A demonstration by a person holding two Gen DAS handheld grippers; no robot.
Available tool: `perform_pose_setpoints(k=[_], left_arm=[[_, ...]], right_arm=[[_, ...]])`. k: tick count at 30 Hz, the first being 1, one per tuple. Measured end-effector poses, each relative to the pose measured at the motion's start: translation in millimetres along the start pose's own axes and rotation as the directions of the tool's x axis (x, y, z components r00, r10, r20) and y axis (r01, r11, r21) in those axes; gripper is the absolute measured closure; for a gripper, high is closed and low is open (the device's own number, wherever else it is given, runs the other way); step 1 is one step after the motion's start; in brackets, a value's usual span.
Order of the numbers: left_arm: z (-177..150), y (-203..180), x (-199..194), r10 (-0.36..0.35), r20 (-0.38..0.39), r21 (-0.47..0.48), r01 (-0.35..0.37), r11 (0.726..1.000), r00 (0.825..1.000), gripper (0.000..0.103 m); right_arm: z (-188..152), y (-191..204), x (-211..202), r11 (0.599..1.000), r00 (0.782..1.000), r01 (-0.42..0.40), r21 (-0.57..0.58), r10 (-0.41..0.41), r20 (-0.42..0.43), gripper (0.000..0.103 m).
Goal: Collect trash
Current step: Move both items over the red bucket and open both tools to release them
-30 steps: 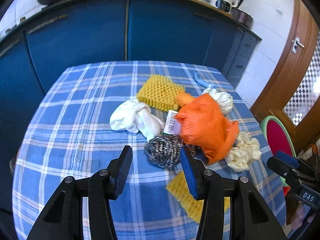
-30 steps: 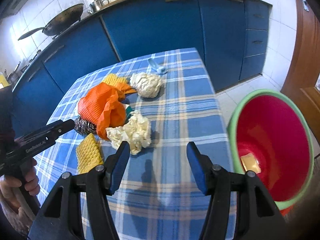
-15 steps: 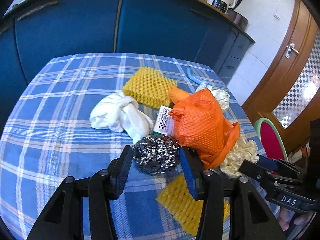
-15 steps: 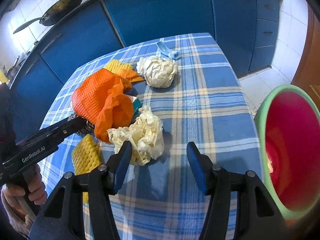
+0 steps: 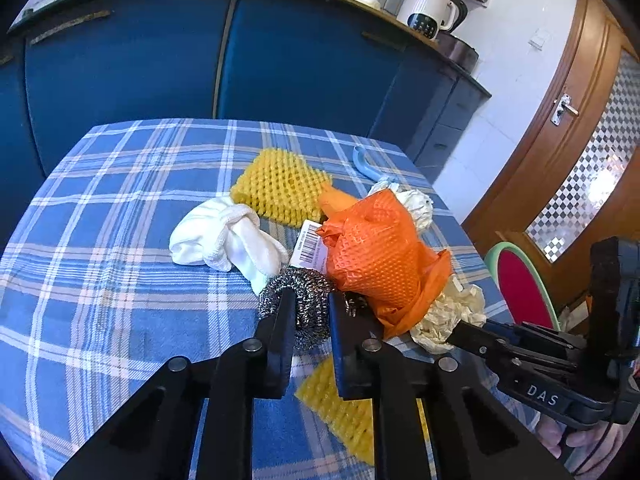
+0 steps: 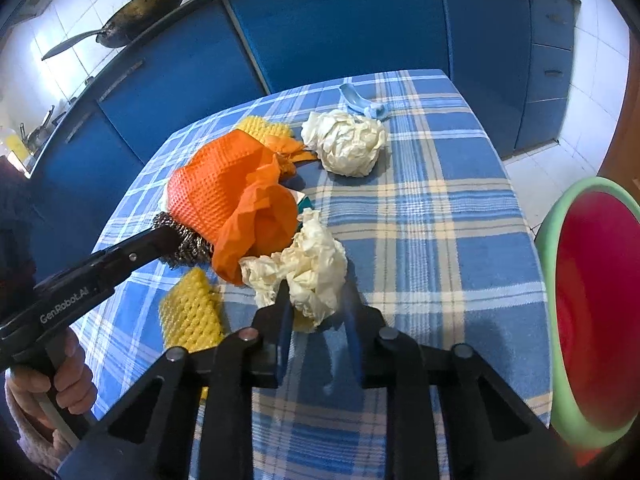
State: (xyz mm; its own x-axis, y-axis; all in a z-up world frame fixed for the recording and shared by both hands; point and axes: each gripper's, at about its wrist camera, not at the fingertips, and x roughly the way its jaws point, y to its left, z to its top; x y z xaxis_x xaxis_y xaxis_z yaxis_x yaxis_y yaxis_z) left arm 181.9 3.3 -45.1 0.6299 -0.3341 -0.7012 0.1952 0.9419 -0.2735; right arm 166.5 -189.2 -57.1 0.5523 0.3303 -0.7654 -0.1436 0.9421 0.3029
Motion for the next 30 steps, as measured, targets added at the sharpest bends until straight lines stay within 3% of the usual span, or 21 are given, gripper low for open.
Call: perform_pose_setpoints(k=[19,30], left_arm=[[5,-14,-71,-0.013,0.141,0.029,0.009,1.000,0.990,0.088],[4,-34,-92,-0.039,0.173,0.067,0.028,0.997,0.984,0.088]], right_arm=[[-10,5,-58,1.000,0.993,-0.018,-0.006,0.018,0.118,0.078],[-20,1,-90,1.000,0.985,-0.002,0.000,0.002,0.173,0.078]])
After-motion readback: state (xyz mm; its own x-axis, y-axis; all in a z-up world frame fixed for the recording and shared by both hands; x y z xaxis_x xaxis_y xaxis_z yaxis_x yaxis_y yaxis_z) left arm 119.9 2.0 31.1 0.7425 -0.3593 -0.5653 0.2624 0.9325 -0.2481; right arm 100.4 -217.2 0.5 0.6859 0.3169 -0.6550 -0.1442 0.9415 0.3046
